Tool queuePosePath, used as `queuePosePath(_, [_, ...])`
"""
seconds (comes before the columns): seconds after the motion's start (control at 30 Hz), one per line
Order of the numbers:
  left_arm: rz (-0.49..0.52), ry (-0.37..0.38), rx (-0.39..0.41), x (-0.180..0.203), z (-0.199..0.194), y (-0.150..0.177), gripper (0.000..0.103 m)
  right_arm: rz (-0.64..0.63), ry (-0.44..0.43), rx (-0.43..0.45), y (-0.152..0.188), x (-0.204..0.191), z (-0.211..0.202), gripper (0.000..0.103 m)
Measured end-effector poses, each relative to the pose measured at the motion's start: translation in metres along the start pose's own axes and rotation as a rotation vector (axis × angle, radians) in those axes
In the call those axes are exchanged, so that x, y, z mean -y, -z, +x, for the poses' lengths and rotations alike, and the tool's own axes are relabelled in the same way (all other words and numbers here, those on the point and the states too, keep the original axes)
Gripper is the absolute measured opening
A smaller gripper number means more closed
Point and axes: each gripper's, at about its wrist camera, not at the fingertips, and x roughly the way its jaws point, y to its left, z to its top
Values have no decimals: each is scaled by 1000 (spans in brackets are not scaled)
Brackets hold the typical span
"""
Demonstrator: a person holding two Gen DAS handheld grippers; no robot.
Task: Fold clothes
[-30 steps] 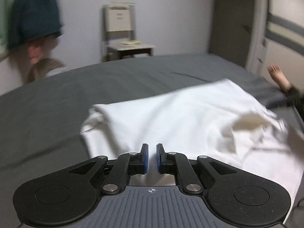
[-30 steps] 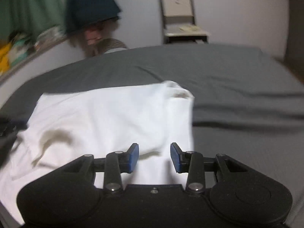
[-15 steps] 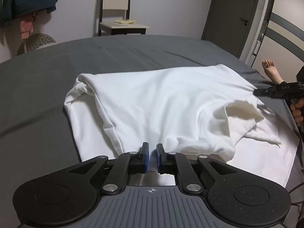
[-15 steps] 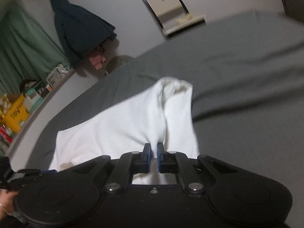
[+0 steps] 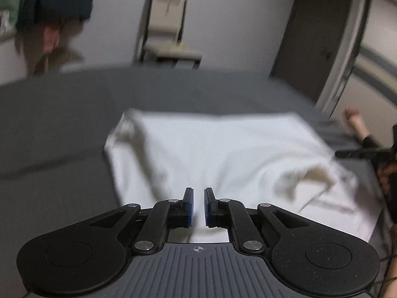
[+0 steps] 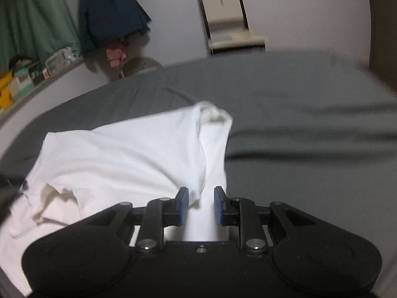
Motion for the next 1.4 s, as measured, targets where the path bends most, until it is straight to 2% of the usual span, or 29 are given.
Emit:
queuePosePath(0.07, [31,92,50,10,0,-4,9,-78,-87,25,-4,-17,-2,25])
queuePosePath(0.13, [97,139,0,24,14,-4,9,-157,-165,44,-8,-34,-2,27])
queuePosePath(0.17, [131,161,-27,31,21,-4,9,-195,-172,33,-7,-45,4,27])
queuePosePath(0.27, [240,145,-168,46,45,8,8,-302,-193,-1,-3,-74,24,30])
queuePosePath(0.33, [300,123,-173,50,45,13,8,-316,-224,-55,2,-82,38,30])
queuePosePath(0.5, [283,117,-215,35,32,14,8,-430,-217,-148,10,-94,36,42])
queuePosePath(0.57, [250,100,-238,28,27,13,8,-448,-213,-168,11,-94,30,42])
queuePosePath(0.6, [247,85,-233,28,24,11,8,-444,-214,-173,11,-92,27,42])
queuePosePath(0.67, [242,55,-168,26,12,7,8,-361,-249,-162,4,-81,19,42])
queuePosePath(0.73, [165,36,-63,16,-2,-2,8,-268,-264,-122,-5,-64,9,44])
queuePosePath(0.77, [124,20,-22,10,-7,-8,8,-234,-260,-101,-10,-56,6,48])
queuePosePath(0.83, [39,-35,51,-6,-14,-19,9,-232,-217,-87,-21,-42,9,52])
queuePosePath(0.93, [-55,-63,105,-36,-14,-35,9,-271,-146,-77,-41,-23,22,61])
queuePosePath(1.0, [-46,-88,119,-53,-12,-41,9,-292,-122,-87,-53,-11,35,69])
queuePosePath(1.07, [-41,-115,98,-69,-4,-50,9,-279,-118,-110,-65,5,47,69])
queuePosePath(1.2, [-104,-51,-4,-98,15,-65,9,-191,-154,-149,-87,31,72,70])
queuePosePath(1.37, [-62,-85,-77,-101,32,-78,9,-98,-181,-190,-107,44,103,72])
queuePosePath(1.4, [-65,-66,-100,-102,35,-79,9,-89,-179,-200,-109,45,109,72])
